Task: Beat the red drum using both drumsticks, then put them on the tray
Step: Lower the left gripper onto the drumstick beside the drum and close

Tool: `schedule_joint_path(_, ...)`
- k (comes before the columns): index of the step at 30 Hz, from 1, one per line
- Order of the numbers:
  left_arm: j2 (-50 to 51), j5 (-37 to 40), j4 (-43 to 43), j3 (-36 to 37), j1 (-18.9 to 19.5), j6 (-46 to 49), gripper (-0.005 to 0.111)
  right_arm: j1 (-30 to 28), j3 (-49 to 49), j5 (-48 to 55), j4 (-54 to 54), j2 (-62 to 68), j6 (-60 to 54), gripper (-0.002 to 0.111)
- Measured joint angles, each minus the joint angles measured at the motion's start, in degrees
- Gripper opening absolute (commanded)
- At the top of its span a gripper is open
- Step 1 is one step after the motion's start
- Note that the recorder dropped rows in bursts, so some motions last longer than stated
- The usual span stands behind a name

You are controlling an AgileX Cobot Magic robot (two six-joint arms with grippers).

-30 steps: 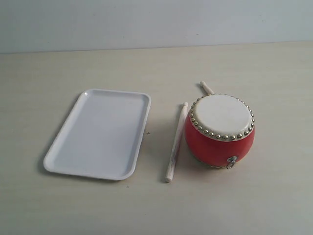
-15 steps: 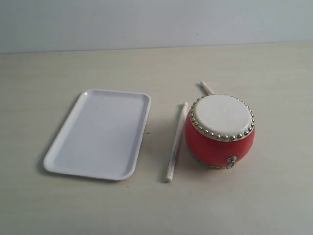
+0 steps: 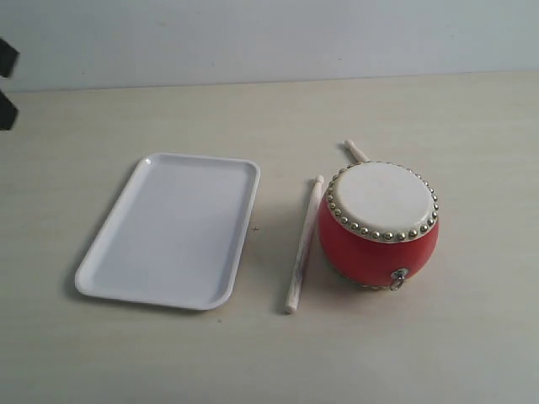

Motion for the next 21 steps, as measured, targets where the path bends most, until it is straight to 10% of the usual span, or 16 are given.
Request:
schedule_joint_path(11, 13.7, -5.1, 5.1, -1.0, -27.5, -19.8, 0.001, 0.0, 0.0, 0.0, 0.0, 0.0, 0.0, 0.0)
schedule_joint_path(21, 27.5, -10.0, -5.2, -3.8, -31.9, -21.3, 0.018, 0.0, 0.0, 0.0, 0.0, 0.0, 0.0, 0.0)
